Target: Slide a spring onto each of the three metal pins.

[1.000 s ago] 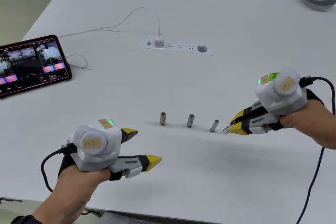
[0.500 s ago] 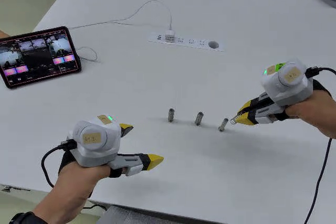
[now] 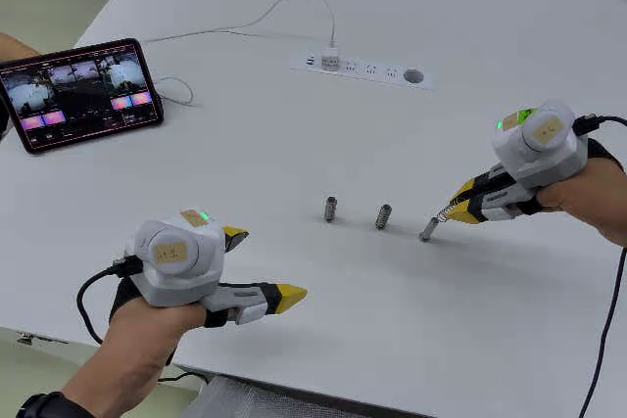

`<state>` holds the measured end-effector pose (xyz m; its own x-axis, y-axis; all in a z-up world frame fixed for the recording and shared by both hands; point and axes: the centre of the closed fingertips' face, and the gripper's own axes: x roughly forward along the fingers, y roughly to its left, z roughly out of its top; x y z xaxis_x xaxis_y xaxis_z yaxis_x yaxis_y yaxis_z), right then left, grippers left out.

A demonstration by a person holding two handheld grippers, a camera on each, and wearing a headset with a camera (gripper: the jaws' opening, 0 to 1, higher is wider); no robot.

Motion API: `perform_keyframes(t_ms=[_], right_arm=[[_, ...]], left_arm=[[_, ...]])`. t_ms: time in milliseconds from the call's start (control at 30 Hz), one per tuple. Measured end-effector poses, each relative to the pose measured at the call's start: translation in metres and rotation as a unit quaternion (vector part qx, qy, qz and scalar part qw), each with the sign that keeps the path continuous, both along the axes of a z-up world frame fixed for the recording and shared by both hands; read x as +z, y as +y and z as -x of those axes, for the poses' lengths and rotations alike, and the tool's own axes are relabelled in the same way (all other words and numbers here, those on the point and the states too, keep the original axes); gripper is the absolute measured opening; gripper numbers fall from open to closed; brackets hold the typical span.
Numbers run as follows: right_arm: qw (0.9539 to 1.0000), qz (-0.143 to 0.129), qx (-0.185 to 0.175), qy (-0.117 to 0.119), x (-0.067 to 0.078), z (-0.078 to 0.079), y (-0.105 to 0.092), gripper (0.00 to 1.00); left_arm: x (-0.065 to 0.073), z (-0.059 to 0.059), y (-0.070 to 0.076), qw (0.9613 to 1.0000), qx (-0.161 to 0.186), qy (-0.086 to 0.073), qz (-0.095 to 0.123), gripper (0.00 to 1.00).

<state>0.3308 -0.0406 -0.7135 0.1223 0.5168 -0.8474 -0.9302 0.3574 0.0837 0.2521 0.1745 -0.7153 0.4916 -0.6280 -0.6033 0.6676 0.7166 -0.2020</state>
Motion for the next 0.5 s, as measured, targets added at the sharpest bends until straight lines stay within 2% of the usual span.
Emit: perform_keyframes(t_ms=[500], right_arm=[[0.9998, 0.01, 0.016, 0.005, -0.012, 0.0, 0.005, 0.12]], left_arm=[[0.002, -0.002, -0.005, 1.0, -0.002, 0.001, 0.003, 0.73]])
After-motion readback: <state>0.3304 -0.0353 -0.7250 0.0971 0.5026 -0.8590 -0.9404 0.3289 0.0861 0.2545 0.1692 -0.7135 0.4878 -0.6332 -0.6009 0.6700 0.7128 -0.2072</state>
